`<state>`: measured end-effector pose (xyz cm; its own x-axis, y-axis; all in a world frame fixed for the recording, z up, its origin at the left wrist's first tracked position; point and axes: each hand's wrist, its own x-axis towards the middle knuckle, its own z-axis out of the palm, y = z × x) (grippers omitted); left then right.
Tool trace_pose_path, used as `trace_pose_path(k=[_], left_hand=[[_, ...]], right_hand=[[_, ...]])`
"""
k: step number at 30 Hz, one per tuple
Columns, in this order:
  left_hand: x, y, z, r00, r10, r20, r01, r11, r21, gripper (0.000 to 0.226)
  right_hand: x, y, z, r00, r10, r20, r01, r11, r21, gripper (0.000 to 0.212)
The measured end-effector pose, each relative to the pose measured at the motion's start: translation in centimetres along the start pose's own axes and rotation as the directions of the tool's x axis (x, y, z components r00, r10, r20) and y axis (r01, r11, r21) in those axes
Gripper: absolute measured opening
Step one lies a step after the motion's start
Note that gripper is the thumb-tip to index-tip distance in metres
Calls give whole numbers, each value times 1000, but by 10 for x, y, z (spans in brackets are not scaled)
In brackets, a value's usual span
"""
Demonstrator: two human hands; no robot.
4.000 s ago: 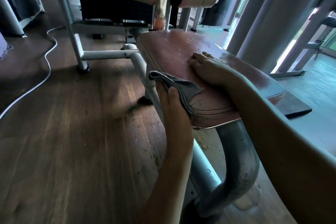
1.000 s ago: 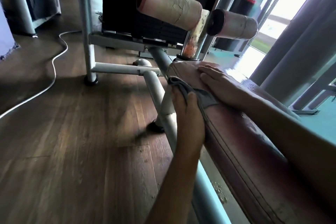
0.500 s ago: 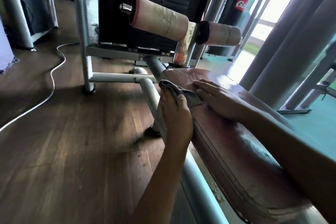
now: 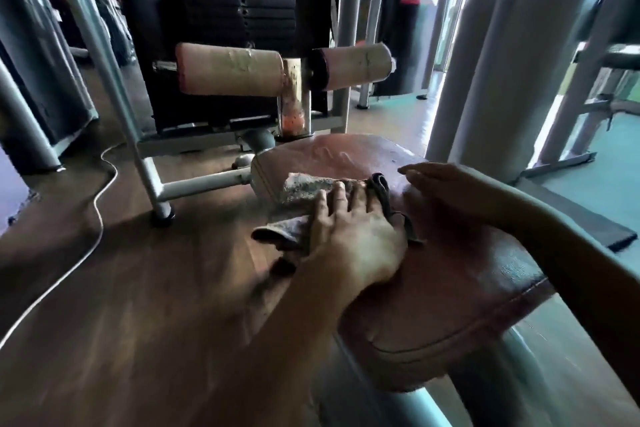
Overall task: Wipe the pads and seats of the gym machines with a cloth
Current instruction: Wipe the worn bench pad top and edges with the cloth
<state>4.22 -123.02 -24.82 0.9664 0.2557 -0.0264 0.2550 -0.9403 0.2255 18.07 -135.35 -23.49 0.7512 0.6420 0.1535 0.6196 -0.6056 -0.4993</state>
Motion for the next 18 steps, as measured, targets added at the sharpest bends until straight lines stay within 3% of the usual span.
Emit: trace_pose_path(k=[6,9,11,12,14,16,18], left_hand=[[8,48,9,966,233,114,-232,972,-24,68],[19,45,-6,937,287,198,-227,933,-280,66],[21,29,-26,975,219,37,-173,856,-487,45],[23,16,-35,984,140,-111,-178,839,-514,33],[30,-11,-48,937,-21,-348,-141,891,-432,25],[41,-33,-49,920,-117,-374,-31,930,-367,28],[54,-48,-38,947,-146,-286,59,954,-293,35]], right_hand=[[-16,11,-25,989,41,-140,-18,986,164,43],[-24,7,-25,980,52,-192,-11,977,212,29],[-28,0,-24,973,52,-224,-13,985,174,23],[-30,-6,-23,966,45,-254,-17,994,112,23],[-34,-21,-19,951,-13,-309,4,999,-31,26],[-36,-39,-7,973,-68,-223,39,990,-135,37],[-32,-54,12,1000,-1,-31,-5,983,-185,55]])
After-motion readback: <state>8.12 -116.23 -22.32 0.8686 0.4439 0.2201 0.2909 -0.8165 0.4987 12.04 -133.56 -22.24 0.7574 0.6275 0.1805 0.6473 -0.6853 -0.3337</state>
